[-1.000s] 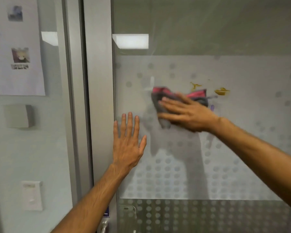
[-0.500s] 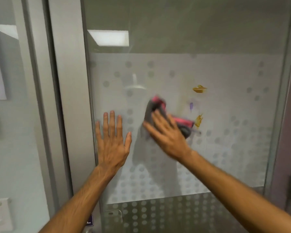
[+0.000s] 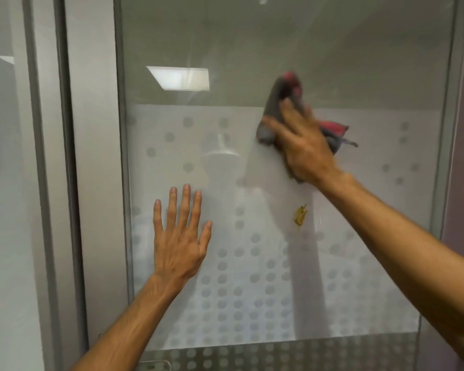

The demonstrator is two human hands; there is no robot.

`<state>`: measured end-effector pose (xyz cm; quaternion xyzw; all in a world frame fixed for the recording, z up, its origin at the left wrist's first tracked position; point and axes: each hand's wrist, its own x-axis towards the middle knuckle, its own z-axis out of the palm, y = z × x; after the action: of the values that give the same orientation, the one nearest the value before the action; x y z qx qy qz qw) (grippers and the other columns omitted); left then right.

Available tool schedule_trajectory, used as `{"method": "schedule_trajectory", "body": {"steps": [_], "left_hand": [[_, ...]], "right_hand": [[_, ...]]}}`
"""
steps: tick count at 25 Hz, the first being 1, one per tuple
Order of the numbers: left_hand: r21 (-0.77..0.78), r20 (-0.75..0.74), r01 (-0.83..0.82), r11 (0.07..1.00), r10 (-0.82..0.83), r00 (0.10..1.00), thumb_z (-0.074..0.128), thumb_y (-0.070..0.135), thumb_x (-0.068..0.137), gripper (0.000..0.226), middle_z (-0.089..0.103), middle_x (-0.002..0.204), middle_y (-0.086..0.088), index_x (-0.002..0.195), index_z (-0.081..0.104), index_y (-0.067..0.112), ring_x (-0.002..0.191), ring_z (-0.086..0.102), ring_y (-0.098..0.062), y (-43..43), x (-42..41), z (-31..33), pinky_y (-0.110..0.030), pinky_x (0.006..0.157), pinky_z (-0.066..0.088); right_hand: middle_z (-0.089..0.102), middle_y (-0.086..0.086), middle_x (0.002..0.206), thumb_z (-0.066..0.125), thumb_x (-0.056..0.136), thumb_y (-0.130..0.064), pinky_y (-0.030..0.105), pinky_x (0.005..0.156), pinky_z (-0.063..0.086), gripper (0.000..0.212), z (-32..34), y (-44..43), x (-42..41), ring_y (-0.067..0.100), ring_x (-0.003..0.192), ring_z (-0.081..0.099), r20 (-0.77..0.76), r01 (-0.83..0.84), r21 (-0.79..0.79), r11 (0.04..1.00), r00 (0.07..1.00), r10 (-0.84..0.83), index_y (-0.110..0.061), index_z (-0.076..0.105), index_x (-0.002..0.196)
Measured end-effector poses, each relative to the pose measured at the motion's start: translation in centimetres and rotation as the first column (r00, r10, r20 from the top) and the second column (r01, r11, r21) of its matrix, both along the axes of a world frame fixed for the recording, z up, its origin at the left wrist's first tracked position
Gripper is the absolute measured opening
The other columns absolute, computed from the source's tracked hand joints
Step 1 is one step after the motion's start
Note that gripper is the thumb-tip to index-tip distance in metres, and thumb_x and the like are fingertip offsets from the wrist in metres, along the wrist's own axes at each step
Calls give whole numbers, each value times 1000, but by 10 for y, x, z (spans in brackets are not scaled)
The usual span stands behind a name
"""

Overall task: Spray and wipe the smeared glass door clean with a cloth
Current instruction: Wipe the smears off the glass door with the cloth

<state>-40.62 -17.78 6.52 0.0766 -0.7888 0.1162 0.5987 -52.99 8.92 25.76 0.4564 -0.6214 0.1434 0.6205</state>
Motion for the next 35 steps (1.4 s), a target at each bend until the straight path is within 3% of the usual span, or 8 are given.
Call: {"method": "schedule_trajectory", "body": {"steps": [4,10,14,18,22,25,31,35], "left_hand": [[-16,-8,-3,1000,3,1000,34,47,104,68,6,171,-9,162,13,19,158,5,-32,12,-9,6,-58,126,13],[15,-37,-7,1000,7,999,26,36,107,61,4,172,-6,162,9,17,158,5,-29,22,-19,3,-57,126,14],[-35,-27,-26,999,25,999,27,39,106,63,4,171,-8,162,8,15,158,5,-31,34,-24,9,-58,125,15],[-61,-34,-3,998,1,999,27,39,107,61,6,171,-8,162,12,19,158,6,-31,53,-31,15,-58,125,17],[-67,-18,23,998,-24,1000,27,39,107,60,8,171,-9,162,13,20,158,6,-30,71,-36,21,-57,124,18],[-36,-12,36,999,-36,999,29,40,107,61,10,171,-9,162,15,17,158,7,-29,84,-39,22,-57,125,18],[-68,3,55,996,-55,998,32,39,106,62,10,171,-10,162,16,17,158,8,-31,98,-44,22,-58,124,19],[-92,-6,35,995,-36,999,31,38,105,63,9,171,-11,162,16,17,158,8,-31,105,-48,26,-59,123,20]], "right_hand": [[35,25,161,45,111,-25,48,129,14,41,-19,-13,-5,42,152,29,5,-42,-160,986,999,43,-13,50,150],[38,25,159,51,103,-2,60,124,24,46,-216,6,0,41,153,29,-221,27,530,848,969,107,-3,50,148],[43,22,156,35,102,1,56,123,30,48,-183,31,-12,39,149,37,-302,108,709,697,940,161,-3,54,146],[46,27,153,42,105,-2,60,121,28,41,-72,57,-30,46,146,37,-275,63,455,888,959,73,-4,59,141],[36,8,163,52,104,-10,49,128,18,52,-14,72,-32,31,154,29,39,-73,3,997,997,73,-36,47,150],[43,27,155,61,97,2,38,129,14,49,-70,62,-30,41,147,38,92,-97,-213,972,989,119,-8,55,145],[34,17,164,53,103,-7,58,126,21,54,-274,73,-29,36,155,25,-208,111,415,903,978,-24,-13,41,156],[30,14,167,52,106,-14,53,129,13,54,-229,92,-46,32,157,21,-342,185,572,799,939,27,-15,37,158]]}}
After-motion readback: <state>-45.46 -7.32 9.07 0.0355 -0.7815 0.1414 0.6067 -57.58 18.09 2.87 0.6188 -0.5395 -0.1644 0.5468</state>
